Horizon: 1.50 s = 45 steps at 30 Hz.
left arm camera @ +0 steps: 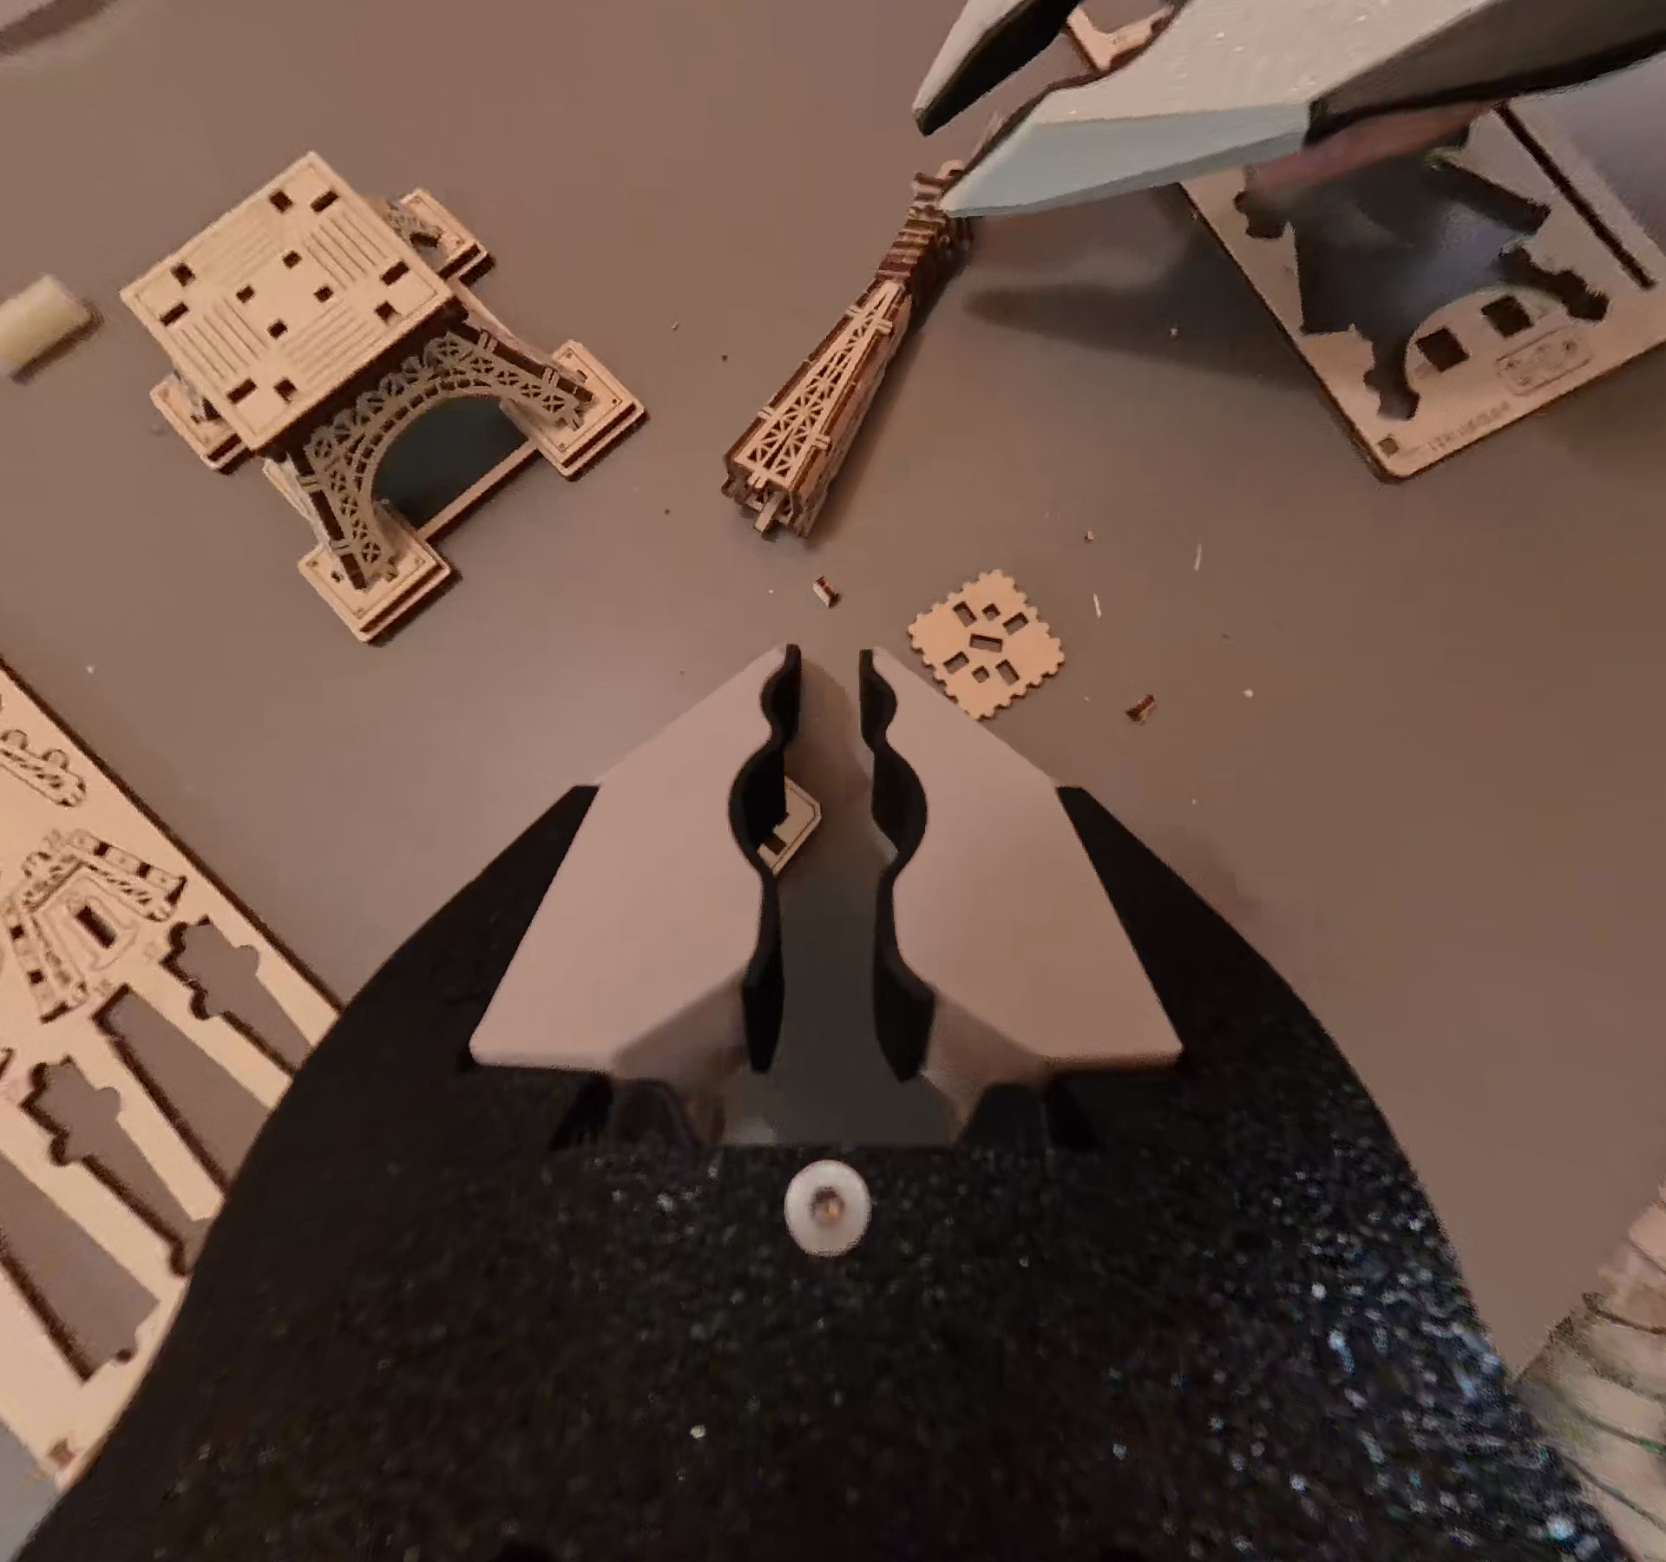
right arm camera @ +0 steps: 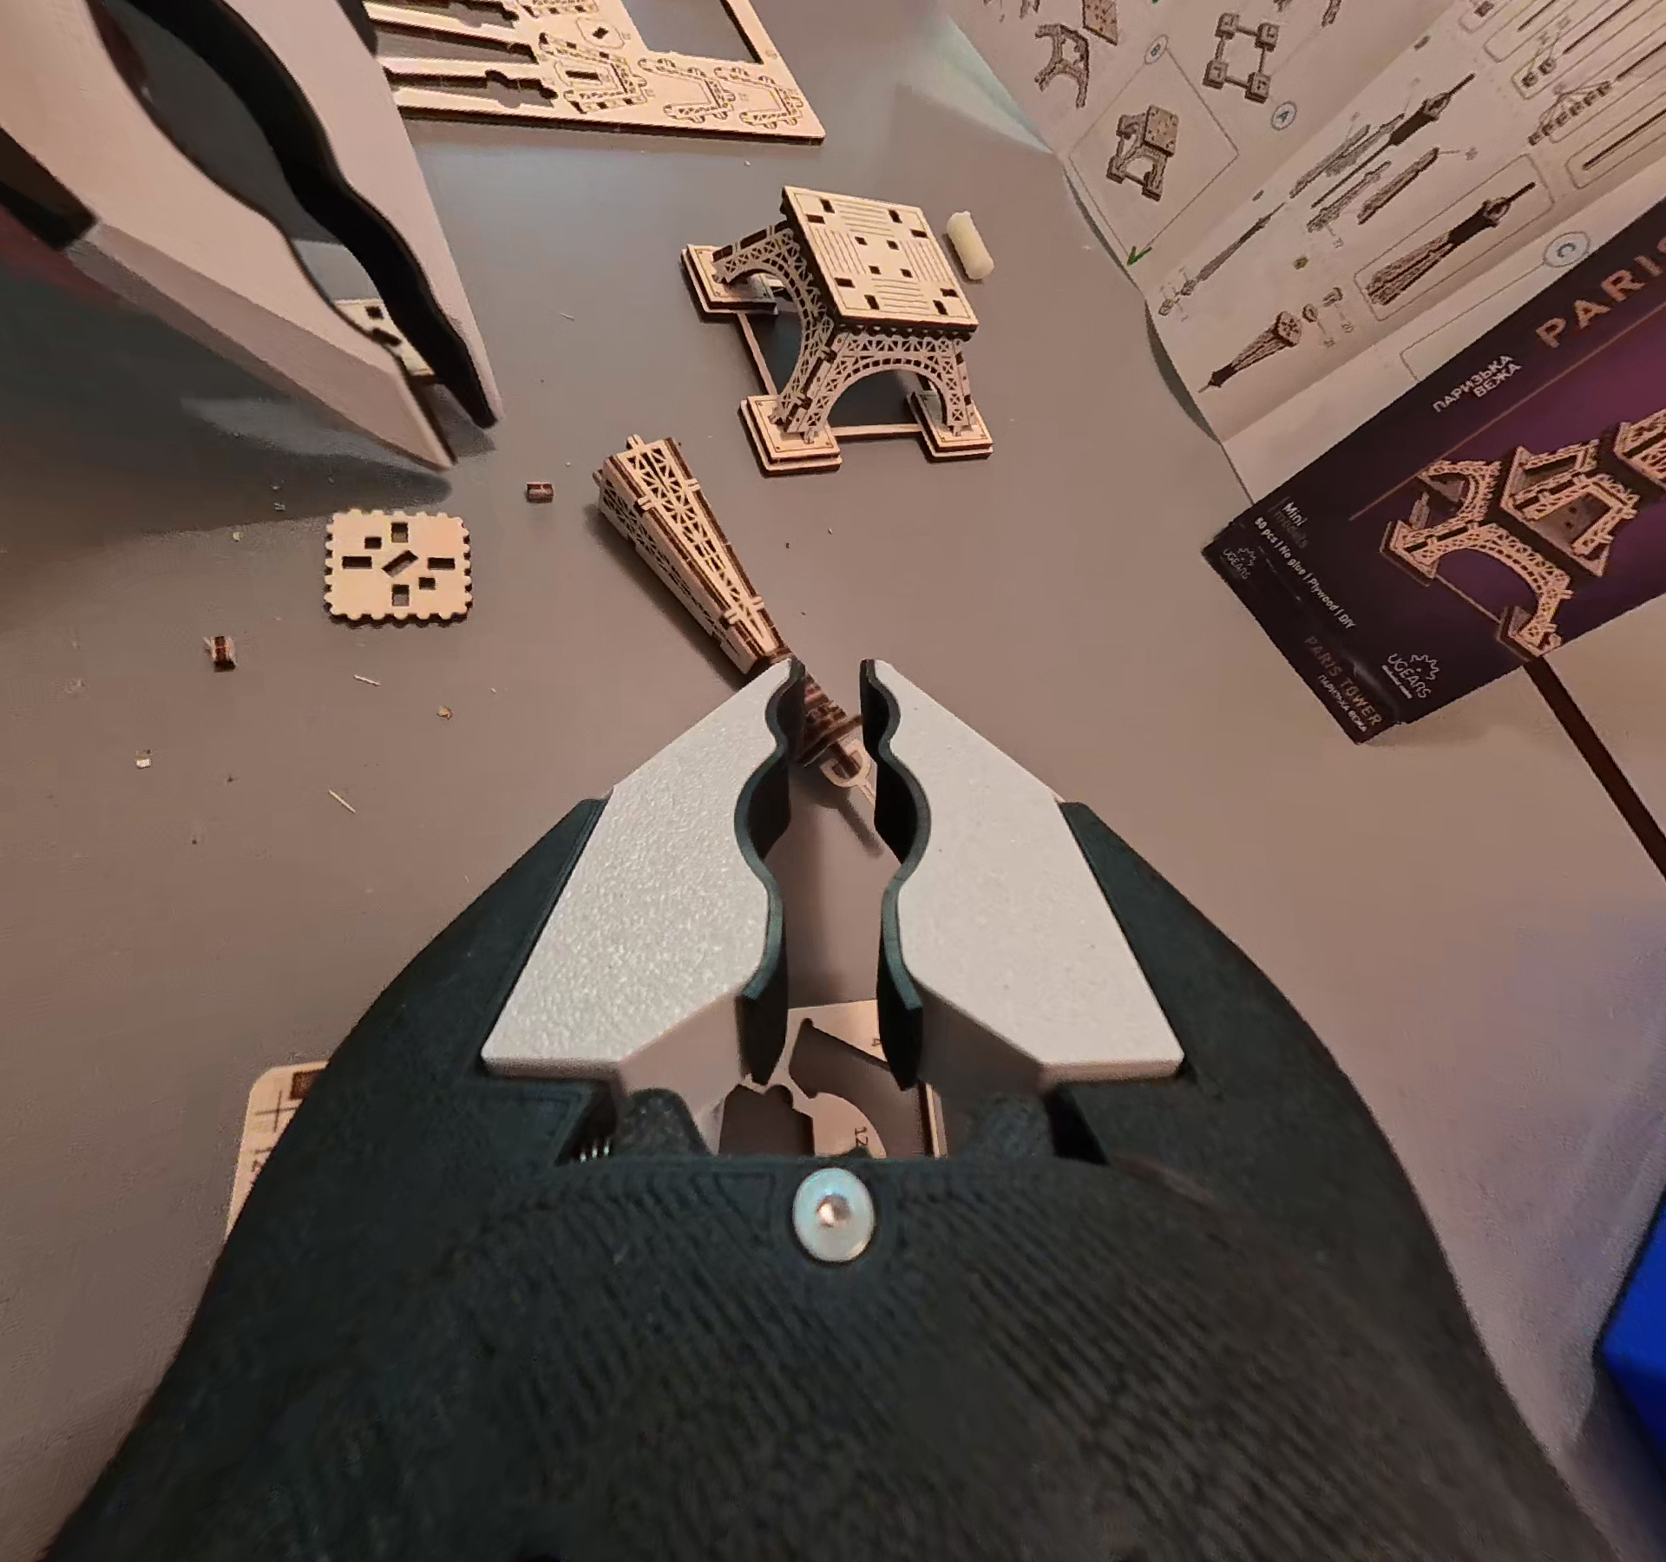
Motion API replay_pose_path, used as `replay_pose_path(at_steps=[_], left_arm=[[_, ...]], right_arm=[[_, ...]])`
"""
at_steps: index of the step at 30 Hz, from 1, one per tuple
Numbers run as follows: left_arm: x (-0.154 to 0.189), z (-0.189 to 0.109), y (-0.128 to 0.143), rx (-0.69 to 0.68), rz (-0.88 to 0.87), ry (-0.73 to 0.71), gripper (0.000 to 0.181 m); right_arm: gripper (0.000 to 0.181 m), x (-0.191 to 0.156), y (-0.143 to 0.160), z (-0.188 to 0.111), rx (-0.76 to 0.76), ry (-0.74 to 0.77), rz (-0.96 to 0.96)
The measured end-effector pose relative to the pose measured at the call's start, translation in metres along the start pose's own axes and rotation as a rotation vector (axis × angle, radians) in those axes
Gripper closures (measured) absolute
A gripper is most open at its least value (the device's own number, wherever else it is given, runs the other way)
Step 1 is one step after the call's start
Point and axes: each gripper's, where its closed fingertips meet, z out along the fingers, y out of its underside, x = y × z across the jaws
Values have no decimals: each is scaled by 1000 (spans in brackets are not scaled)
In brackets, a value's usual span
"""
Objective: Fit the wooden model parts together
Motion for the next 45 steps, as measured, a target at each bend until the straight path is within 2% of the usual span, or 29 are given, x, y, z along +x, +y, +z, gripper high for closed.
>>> replay_pose_path(at_steps=[5,10,12,14,19,23,25,27,31,34,37,40,42,45], left_arm=[[2,7,-10,21,-103,28,171],[1,14,-9,-8,-93,-4,170],[-1,15,-10,-4,-79,-16,175],[-2,15,-9,-4,-46,-26,180],[-3,8,-8,35,98,-28,180],[15,-16,-33,251,317,14,180],[8,-32,-46,369,421,-69,180],[-13,-44,-51,460,518,-200,180],[-53,-64,-49,564,658,-423,180],[-58,-76,-54,614,693,-516,180],[-50,-82,-59,636,771,-614,180],[-40,-79,-59,609,865,-695,181],[-29,-74,-58,606,917,-678,181],[-21,-69,-56,601,950,-653,181]], right_arm=[[171,-2,-1,1,6,-8,5],[171,-1,-1,1,7,-6,6],[171,-1,-2,1,10,-8,6],[171,-4,-3,1,18,-23,10],[166,-10,-13,-1,78,-67,43],[161,-31,-35,-12,208,-239,133],[155,-37,-48,-19,271,-322,212],[136,-37,-56,-25,325,-382,290],[123,-11,-61,-25,421,-296,425],[116,-6,-60,-21,434,-254,441],[123,-13,-67,-21,464,-286,467],[135,-20,-77,-26,520,-343,582],[138,-23,-81,-29,549,-381,630],[140,-25,-80,-28,540,-381,602]])
